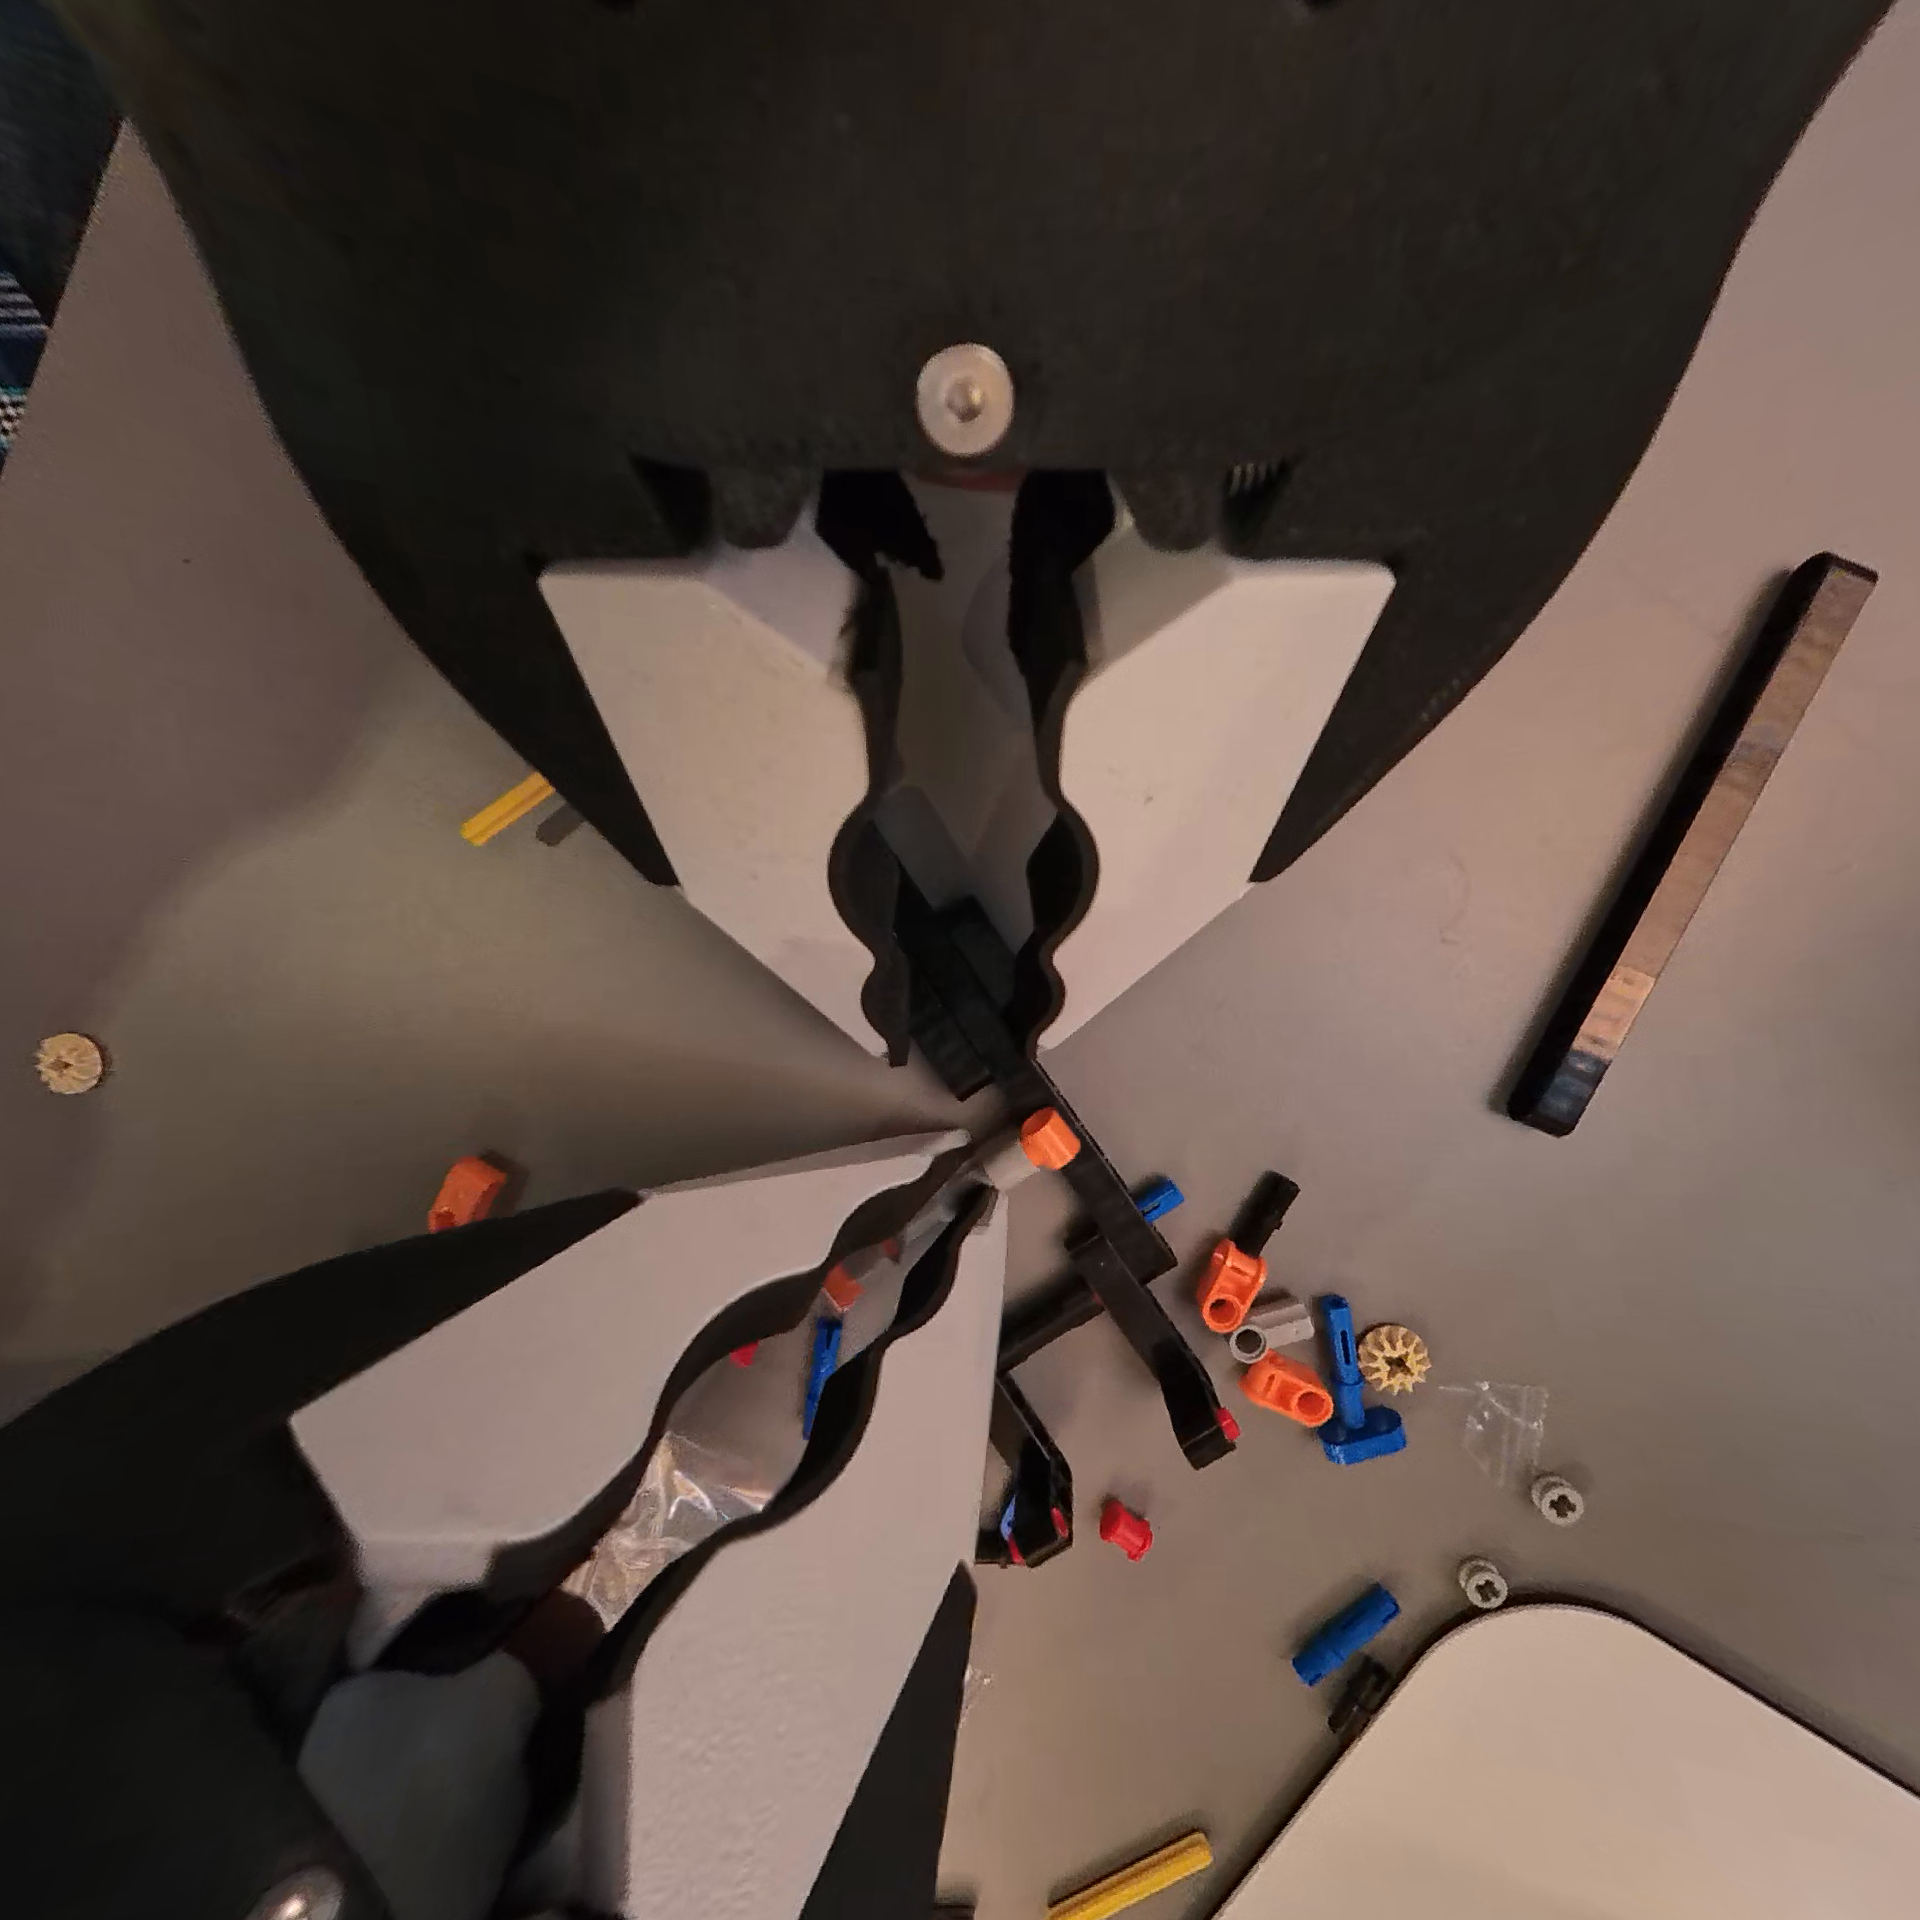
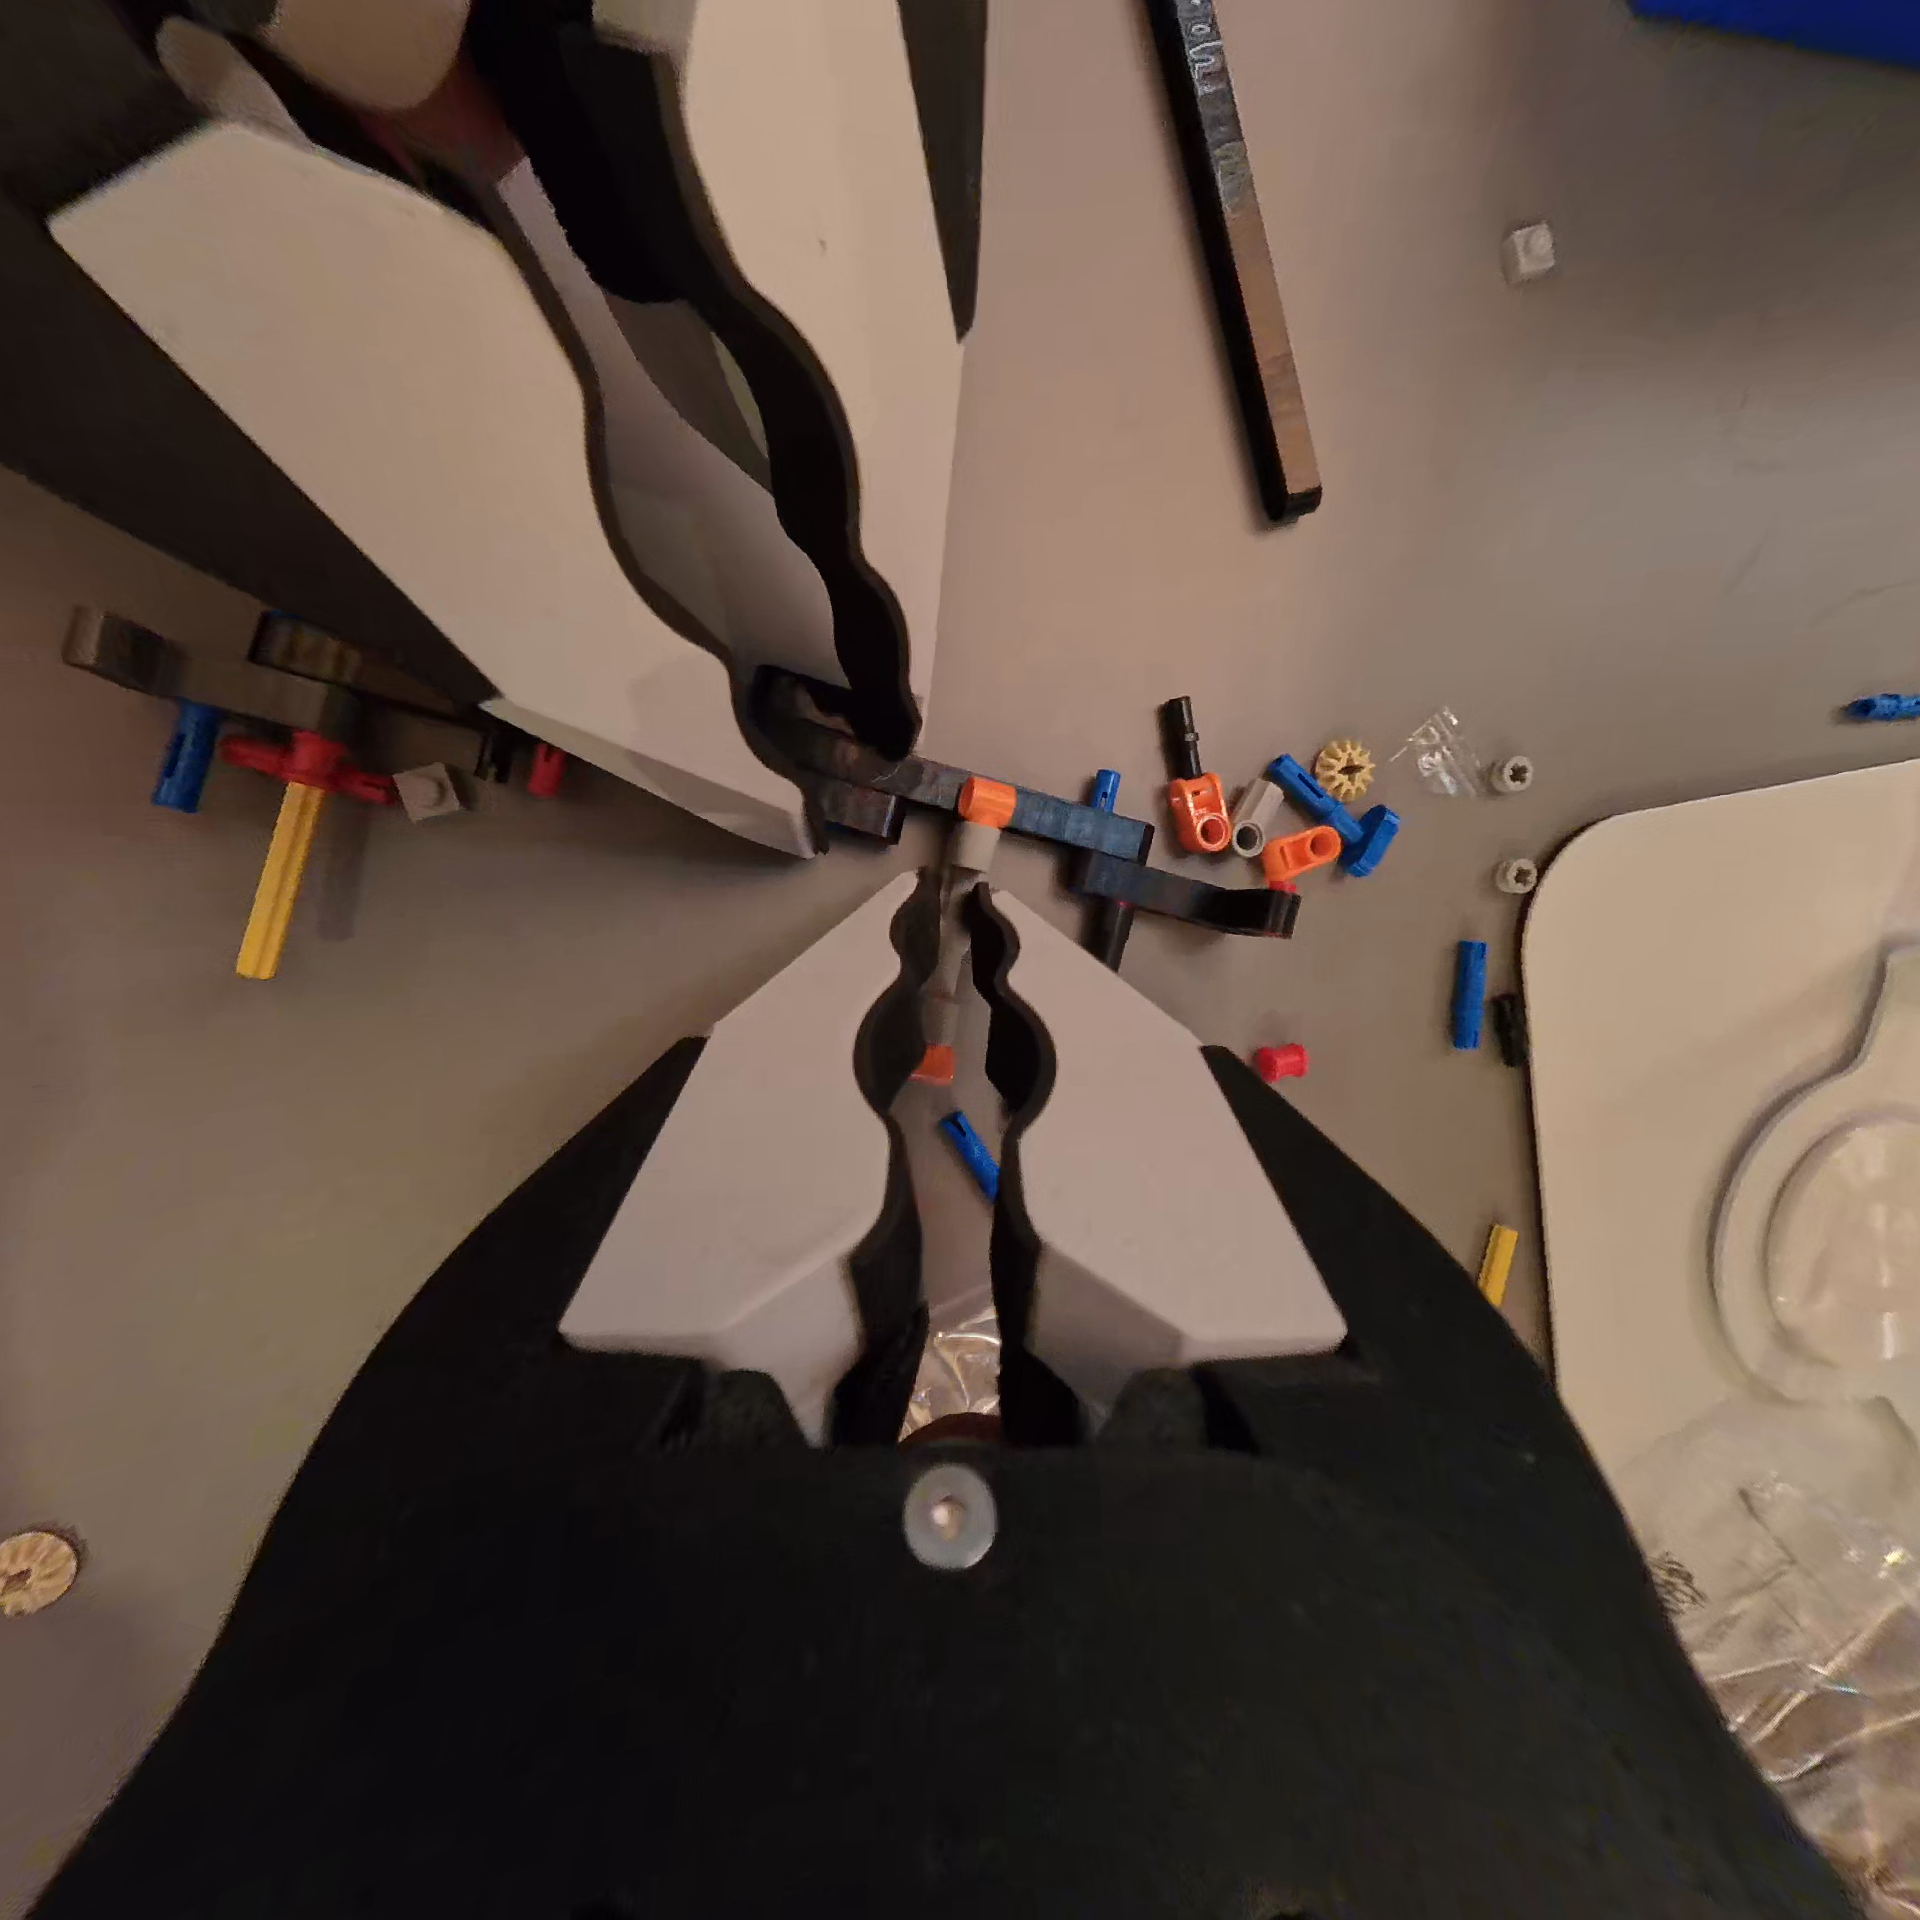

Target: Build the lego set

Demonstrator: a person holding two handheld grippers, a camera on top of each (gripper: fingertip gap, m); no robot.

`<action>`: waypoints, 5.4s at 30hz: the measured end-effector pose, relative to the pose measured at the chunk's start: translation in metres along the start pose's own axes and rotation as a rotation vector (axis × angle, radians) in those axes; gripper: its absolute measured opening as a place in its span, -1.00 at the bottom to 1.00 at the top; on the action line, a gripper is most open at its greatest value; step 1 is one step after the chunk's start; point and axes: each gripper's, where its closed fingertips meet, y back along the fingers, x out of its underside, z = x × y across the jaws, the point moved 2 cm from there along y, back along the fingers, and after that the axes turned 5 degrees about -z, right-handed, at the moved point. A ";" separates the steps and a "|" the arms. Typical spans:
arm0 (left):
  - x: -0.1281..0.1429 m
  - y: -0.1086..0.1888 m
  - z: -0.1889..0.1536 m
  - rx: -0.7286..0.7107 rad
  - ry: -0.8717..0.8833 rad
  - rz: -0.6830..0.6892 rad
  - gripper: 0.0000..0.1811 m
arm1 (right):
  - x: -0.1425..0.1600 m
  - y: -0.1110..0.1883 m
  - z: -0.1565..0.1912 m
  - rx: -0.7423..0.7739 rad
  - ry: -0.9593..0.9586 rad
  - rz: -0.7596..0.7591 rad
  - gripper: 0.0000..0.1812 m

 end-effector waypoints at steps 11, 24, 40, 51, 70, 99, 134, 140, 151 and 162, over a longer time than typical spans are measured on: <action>-0.001 -0.001 -0.002 0.011 0.020 -0.026 -0.81 | -0.001 0.010 0.001 -0.063 -0.033 -0.011 -0.90; -0.001 0.000 0.000 0.003 0.029 -0.004 -0.80 | 0.026 0.029 0.011 -0.139 -0.058 -0.023 -0.94; -0.002 0.000 0.000 -0.001 0.026 -0.010 -0.80 | 0.030 0.019 0.006 0.000 -0.030 0.013 -1.00; -0.005 0.005 0.003 0.007 0.050 -0.057 -0.53 | 0.026 0.078 0.000 -0.001 -0.131 -0.111 -0.87; -0.204 0.082 0.039 -0.347 -0.282 -0.424 -0.23 | 0.037 0.269 -0.150 0.529 -0.202 -0.525 -0.38; -0.213 0.065 0.119 -0.480 -0.364 -0.336 -0.43 | 0.015 0.280 -0.349 0.676 0.028 -0.319 -0.22; -0.195 0.060 0.121 -0.502 -0.374 -0.264 -0.46 | 0.021 0.263 -0.354 0.625 0.084 -0.194 -0.25; -0.190 0.057 0.119 -0.526 -0.349 -0.276 -0.43 | 0.021 0.264 -0.354 0.623 0.084 -0.205 -0.25; -0.176 0.052 0.112 -0.503 -0.269 -0.284 -0.45 | 0.022 0.265 -0.352 0.626 0.097 -0.230 -0.25; -0.225 0.088 0.073 -0.364 -0.223 -0.378 -0.61 | 0.034 0.270 -0.353 0.612 0.109 -0.259 -0.32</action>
